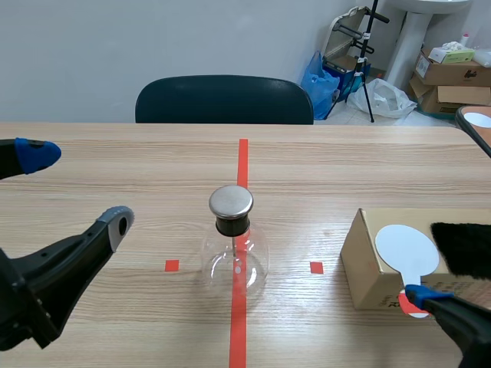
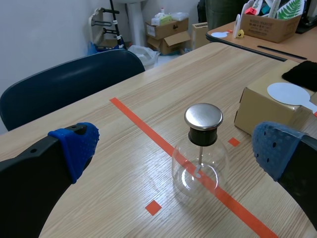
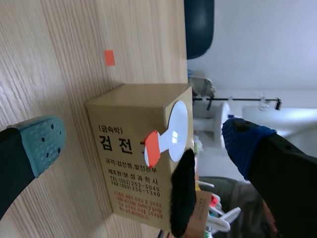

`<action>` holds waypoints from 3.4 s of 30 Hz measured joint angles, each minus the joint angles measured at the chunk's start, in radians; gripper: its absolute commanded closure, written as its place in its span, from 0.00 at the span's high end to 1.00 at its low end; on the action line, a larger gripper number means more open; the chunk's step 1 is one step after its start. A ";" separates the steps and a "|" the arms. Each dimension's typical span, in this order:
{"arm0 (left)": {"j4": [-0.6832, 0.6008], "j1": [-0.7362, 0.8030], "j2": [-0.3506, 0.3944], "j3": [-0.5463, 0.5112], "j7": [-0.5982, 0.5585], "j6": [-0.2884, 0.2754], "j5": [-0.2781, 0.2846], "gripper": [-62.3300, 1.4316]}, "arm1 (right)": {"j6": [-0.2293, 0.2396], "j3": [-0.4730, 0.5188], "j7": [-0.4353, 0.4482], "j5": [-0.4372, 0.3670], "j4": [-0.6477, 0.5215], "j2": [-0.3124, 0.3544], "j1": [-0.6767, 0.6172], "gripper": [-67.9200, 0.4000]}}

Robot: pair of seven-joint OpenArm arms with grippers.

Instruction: Do the electroscope experiment

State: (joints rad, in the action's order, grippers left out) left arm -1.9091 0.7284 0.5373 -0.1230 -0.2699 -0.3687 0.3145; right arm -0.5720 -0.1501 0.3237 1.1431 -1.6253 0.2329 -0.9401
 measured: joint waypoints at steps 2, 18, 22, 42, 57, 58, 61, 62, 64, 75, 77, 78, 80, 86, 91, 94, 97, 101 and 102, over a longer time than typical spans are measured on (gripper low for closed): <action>0.000 0.000 0.000 0.000 0.000 0.000 0.000 1.00 | -0.053 -0.010 -0.032 0.026 0.057 0.000 0.034 1.00; 0.000 0.000 0.000 0.000 0.000 0.000 0.000 1.00 | -0.153 -0.042 -0.277 0.043 0.140 0.000 0.189 1.00; 0.000 0.000 0.000 0.000 0.000 0.000 0.000 1.00 | -0.153 -0.048 -0.277 0.043 0.150 0.000 0.214 1.00; 0.000 0.000 0.000 0.000 0.000 0.000 0.000 1.00 | -0.150 -0.083 -0.247 0.043 0.229 0.000 0.249 1.00; 0.000 0.000 0.000 0.000 0.000 0.000 0.000 1.00 | -0.150 -0.083 -0.247 0.043 0.229 0.000 0.249 1.00; 0.000 0.000 0.000 0.000 0.000 0.000 0.000 1.00 | -0.150 -0.083 -0.247 0.043 0.229 0.000 0.249 1.00; 0.000 0.000 0.000 0.000 0.000 0.000 0.000 1.00 | -0.150 -0.083 -0.247 0.043 0.229 0.000 0.249 1.00; 0.000 0.000 0.000 0.000 0.000 0.000 0.000 1.00 | -0.150 -0.083 -0.247 0.043 0.229 0.000 0.249 1.00; 0.000 0.000 0.000 0.000 0.000 0.000 0.000 1.00 | -0.150 -0.083 -0.247 0.043 0.229 0.000 0.249 1.00; 0.000 0.000 0.000 0.000 0.000 0.000 0.000 1.00 | -0.150 -0.083 -0.258 0.043 0.229 0.000 0.249 0.44; 0.000 0.000 0.000 0.000 0.000 0.000 0.000 1.00 | -0.150 -0.083 -0.258 0.043 0.229 0.000 0.249 0.34; 0.000 0.000 0.000 0.000 0.000 0.000 0.000 1.00 | -0.150 -0.083 -0.258 0.043 0.229 0.000 0.249 0.29; 0.000 0.000 0.000 0.000 0.000 0.000 0.000 1.00 | -0.150 -0.083 -0.258 0.043 0.229 0.000 0.249 0.17; 0.000 0.000 0.000 0.000 0.000 0.000 0.000 1.00 | -0.161 -0.083 -0.258 0.055 0.227 0.000 0.249 0.02; 0.000 0.000 0.000 0.000 0.000 0.000 0.000 1.00 | -0.161 -0.083 -0.258 0.062 0.227 0.000 0.249 0.02; 0.000 0.000 0.000 0.000 0.000 0.000 0.000 1.00 | -0.161 -0.083 -0.258 0.062 0.227 0.000 0.249 0.02; 0.000 0.000 0.000 0.000 0.000 0.000 0.000 1.00 | -0.161 -0.083 -0.258 0.062 0.227 0.000 0.249 0.02; 0.000 0.000 0.000 0.000 0.000 0.000 0.000 1.00 | -0.161 -0.083 -0.258 0.062 0.227 0.000 0.249 0.02; 0.000 0.000 0.000 0.000 0.000 0.000 0.000 1.00 | -0.161 -0.083 -0.258 0.062 0.227 0.000 0.249 0.02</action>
State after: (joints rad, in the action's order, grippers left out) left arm -1.9091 0.7284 0.5373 -0.1230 -0.2703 -0.3687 0.3141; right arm -0.7326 -0.2329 0.0658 1.2049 -1.3987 0.2333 -0.6907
